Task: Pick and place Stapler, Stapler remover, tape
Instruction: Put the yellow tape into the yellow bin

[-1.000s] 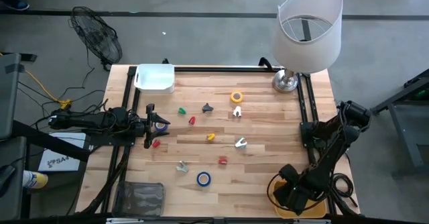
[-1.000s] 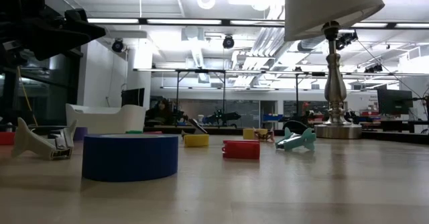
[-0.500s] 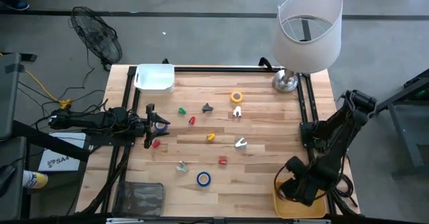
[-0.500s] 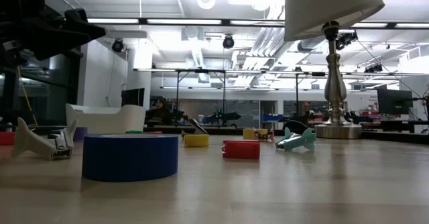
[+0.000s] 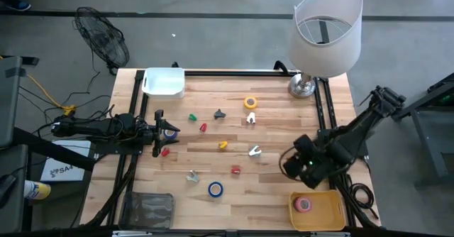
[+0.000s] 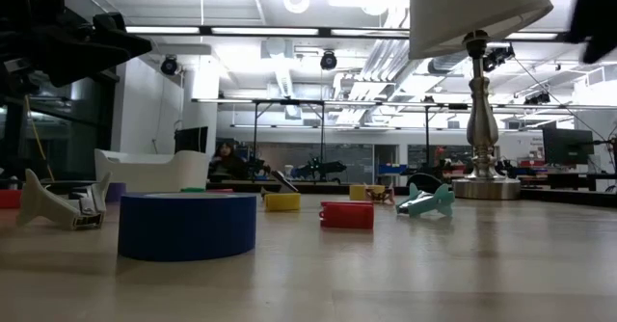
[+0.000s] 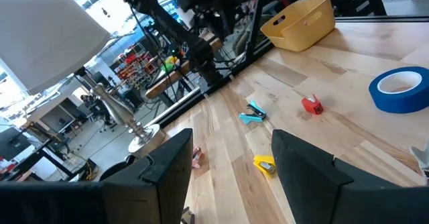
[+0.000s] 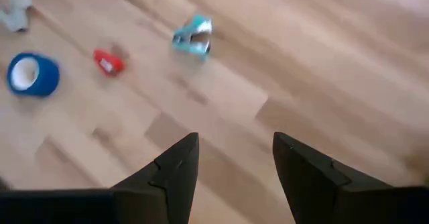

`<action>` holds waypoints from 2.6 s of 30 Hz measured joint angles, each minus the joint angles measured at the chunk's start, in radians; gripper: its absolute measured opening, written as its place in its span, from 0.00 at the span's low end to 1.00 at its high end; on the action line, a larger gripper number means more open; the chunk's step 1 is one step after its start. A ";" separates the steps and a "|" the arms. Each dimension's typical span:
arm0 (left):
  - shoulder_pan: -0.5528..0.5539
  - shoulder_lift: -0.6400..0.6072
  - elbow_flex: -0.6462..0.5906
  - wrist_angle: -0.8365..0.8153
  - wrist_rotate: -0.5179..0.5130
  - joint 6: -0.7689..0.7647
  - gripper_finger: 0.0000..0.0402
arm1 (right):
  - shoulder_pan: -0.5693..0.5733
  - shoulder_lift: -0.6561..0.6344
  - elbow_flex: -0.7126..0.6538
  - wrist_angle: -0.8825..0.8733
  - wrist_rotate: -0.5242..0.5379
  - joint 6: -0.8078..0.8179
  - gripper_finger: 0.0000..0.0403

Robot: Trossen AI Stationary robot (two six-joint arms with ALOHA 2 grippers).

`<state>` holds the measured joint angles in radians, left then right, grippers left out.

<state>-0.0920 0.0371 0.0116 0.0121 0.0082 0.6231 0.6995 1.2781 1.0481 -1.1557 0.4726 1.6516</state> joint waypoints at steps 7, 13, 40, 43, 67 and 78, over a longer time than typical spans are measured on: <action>0.000 0.000 0.000 0.000 0.000 0.000 0.50 | -0.237 0.000 0.000 0.033 -0.059 -0.323 0.46; 0.000 0.000 0.000 0.000 0.000 0.000 0.50 | -0.408 0.019 0.000 0.144 0.047 -0.345 0.46; 0.000 0.000 0.000 0.000 0.000 0.000 0.50 | -1.019 0.456 0.000 0.748 -0.168 -0.234 0.46; 0.000 0.000 0.000 0.000 0.000 0.000 0.50 | -1.047 0.485 0.000 0.782 -0.185 -0.236 0.46; 0.000 0.000 0.000 0.000 0.001 0.000 0.50 | -1.114 0.592 0.009 0.820 -0.259 -0.220 0.46; 0.000 0.000 0.000 0.000 0.001 0.000 0.50 | -1.114 0.638 0.073 0.727 -0.293 -0.326 0.39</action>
<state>-0.0920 0.0371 0.0116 0.0124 0.0090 0.6234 -0.4142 1.9160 1.1213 -0.4283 0.1791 1.3253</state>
